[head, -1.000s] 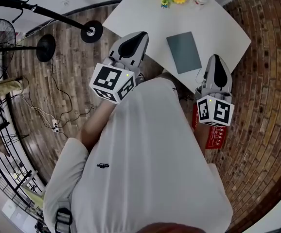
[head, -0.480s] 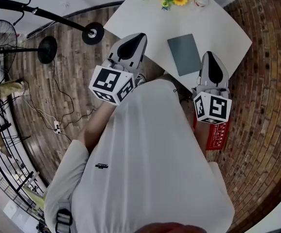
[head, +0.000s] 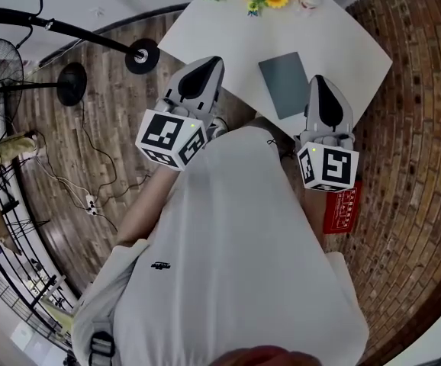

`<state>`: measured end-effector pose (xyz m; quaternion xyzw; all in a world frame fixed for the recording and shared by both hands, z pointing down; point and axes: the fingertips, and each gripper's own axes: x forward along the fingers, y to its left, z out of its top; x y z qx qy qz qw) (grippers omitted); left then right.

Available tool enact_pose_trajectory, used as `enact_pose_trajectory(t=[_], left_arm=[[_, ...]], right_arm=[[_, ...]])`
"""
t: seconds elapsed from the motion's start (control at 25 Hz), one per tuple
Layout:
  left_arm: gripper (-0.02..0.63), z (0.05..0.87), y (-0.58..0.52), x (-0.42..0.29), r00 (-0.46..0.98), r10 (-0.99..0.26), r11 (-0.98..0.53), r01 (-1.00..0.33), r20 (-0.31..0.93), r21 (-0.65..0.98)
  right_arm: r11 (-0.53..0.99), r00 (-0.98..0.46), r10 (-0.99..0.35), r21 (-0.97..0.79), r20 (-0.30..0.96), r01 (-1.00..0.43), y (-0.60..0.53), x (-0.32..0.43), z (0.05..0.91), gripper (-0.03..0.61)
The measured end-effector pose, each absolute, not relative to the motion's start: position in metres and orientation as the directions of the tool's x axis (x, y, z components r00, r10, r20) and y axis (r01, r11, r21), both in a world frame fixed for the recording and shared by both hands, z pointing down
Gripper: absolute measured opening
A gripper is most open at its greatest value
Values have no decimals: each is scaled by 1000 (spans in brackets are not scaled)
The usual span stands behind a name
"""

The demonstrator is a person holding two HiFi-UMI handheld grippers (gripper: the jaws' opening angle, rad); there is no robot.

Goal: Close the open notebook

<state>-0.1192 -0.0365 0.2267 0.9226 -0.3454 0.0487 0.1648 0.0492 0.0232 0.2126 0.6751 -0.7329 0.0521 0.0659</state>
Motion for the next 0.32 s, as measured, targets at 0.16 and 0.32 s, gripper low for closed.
enact_pose_trajectory(t=[0.16, 0.32], left_arm=[[9, 227, -36, -120, 758, -619, -708, -651, 204, 273], [9, 227, -35, -123, 756, -621, -705, -654, 206, 275]], right_arm=[[94, -91, -982, 12, 164, -995, 21, 41, 211, 12], [103, -100, -981, 10, 169, -995, 23, 36, 212, 12]])
